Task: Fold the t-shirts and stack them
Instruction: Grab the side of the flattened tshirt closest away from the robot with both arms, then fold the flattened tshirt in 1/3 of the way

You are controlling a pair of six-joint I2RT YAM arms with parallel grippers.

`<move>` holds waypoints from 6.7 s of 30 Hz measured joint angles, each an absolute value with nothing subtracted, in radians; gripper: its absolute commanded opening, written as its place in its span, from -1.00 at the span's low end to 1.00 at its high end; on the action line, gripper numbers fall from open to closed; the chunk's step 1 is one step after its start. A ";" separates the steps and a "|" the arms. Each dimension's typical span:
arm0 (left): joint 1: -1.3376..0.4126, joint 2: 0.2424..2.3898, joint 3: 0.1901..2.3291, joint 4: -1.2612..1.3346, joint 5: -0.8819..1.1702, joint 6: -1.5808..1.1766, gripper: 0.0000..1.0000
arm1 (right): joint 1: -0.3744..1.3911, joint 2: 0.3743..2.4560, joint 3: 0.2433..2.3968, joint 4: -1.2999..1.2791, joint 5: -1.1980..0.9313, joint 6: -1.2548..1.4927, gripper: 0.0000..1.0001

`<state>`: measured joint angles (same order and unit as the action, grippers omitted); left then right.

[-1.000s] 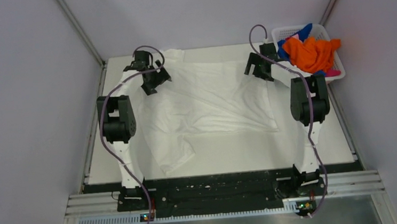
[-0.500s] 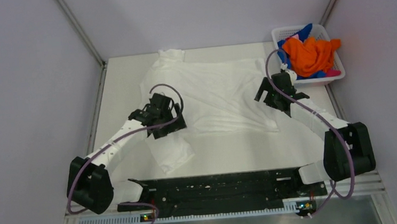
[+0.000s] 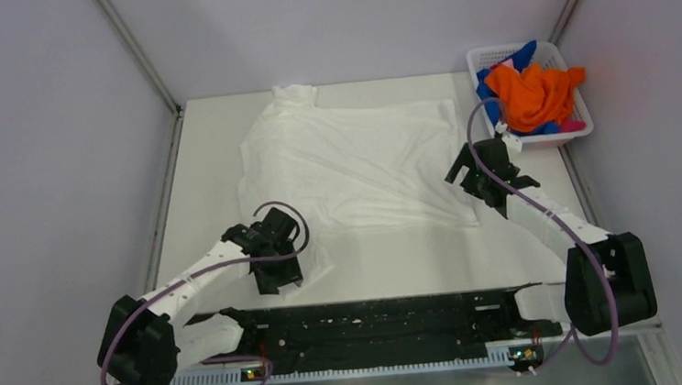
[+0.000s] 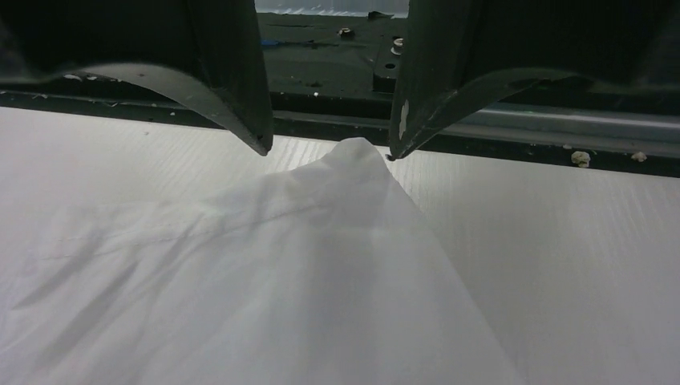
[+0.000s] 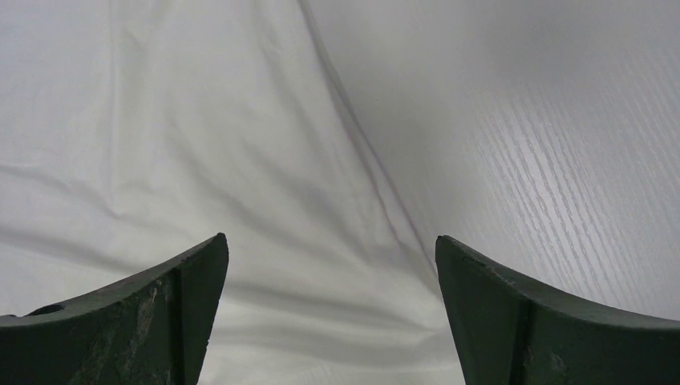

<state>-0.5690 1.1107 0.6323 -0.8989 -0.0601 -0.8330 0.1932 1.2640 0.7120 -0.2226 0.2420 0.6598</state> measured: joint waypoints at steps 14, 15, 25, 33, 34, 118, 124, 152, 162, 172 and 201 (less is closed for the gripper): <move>-0.583 1.271 0.625 -0.874 -0.052 -0.839 -0.10 | 0.187 1.116 0.650 -0.230 0.307 0.695 0.97; -0.583 1.278 0.623 -0.867 -0.052 -0.839 -0.14 | 0.187 1.105 0.645 -0.231 0.308 0.699 0.97; -0.583 1.292 0.627 -0.868 -0.056 -0.837 -1.00 | 0.187 1.024 0.596 -0.260 0.319 0.743 0.91; -0.583 1.275 0.625 -0.866 -0.052 -0.840 -1.00 | 0.187 0.961 0.482 -0.301 0.277 0.810 0.66; -0.583 1.271 0.623 -0.863 -0.050 -0.840 -1.00 | 0.186 0.952 0.469 -0.305 0.267 0.816 0.58; -0.234 1.325 1.185 -0.597 -0.126 -0.572 -1.00 | 0.136 1.269 0.797 -0.390 0.118 0.722 -1.00; -0.208 1.413 1.232 -0.517 -0.103 -0.482 -1.00 | 0.131 1.348 0.854 -0.381 0.123 0.704 -1.00; -0.062 2.098 1.824 -0.493 0.303 0.064 0.46 | 0.103 1.676 1.051 -0.268 0.150 0.654 -0.25; -0.053 2.119 1.959 -0.591 0.192 -0.004 0.91 | 0.089 1.669 1.100 -0.268 0.184 0.630 0.97; -0.060 1.742 1.341 -0.392 0.299 -0.315 0.97 | 0.220 1.485 0.965 -0.223 0.147 0.609 0.97; -0.072 1.637 0.947 -0.366 0.117 -0.584 0.96 | 0.273 1.492 0.712 -0.073 0.138 0.702 0.97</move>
<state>-0.0719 1.6375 0.9466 -0.3664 0.1169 -0.5842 0.2733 1.4921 0.7124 -0.0734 0.1375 0.7017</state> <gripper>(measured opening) 0.983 0.985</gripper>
